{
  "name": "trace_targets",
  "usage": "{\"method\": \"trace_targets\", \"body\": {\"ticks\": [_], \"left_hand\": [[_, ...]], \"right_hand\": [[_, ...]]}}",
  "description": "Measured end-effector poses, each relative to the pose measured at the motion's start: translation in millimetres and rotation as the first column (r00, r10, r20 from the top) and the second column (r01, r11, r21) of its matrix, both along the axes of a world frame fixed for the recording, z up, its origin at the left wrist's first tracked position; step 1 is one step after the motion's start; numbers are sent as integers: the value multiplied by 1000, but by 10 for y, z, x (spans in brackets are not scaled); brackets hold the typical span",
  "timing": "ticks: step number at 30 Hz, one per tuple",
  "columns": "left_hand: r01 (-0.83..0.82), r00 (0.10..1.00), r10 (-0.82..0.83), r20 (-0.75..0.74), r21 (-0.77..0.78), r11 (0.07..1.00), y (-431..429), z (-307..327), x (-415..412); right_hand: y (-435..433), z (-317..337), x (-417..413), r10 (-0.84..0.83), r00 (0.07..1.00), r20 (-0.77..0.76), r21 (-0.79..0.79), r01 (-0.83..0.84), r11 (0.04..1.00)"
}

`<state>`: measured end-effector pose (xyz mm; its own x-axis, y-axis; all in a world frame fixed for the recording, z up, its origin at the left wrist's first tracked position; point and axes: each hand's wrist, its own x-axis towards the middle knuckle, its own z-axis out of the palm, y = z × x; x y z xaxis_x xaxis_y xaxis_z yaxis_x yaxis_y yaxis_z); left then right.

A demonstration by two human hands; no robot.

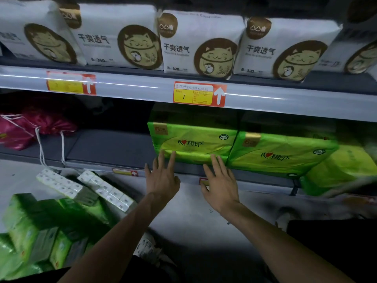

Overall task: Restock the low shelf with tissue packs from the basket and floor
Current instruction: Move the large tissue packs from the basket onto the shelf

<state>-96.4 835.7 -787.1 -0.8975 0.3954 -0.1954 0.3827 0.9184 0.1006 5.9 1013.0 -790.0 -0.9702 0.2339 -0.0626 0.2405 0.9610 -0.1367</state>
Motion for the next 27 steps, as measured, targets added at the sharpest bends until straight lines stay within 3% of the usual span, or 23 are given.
{"method": "trace_targets", "body": {"ticks": [4, 10, 16, 19, 24, 27], "left_hand": [[0, 1000, -1, 24, 50, 999, -12, -21, 31], [22, 988, -24, 153, 14, 1000, 11, -71, -113], [25, 985, -28, 168, 19, 1000, 46, -48, -234], [2, 998, -9, 64, 109, 994, 54, -4, -165], [74, 959, 14, -285, 297, 952, -51, 186, -128], [51, 947, 48, -317, 296, 954, -90, 320, -115]], "right_hand": [[-13, -33, 56, -111, 994, -21, -131, 108, 986], [-38, -43, -118, -187, 980, 69, -195, 197, 961], [-29, 26, -212, -206, 976, 72, -209, 217, 954], [-28, 85, -133, -178, 983, 40, -198, 182, 963], [-21, 271, -37, -153, 976, -156, -164, 127, 978], [-67, 355, -19, -150, 952, -268, -188, 101, 977]]}}
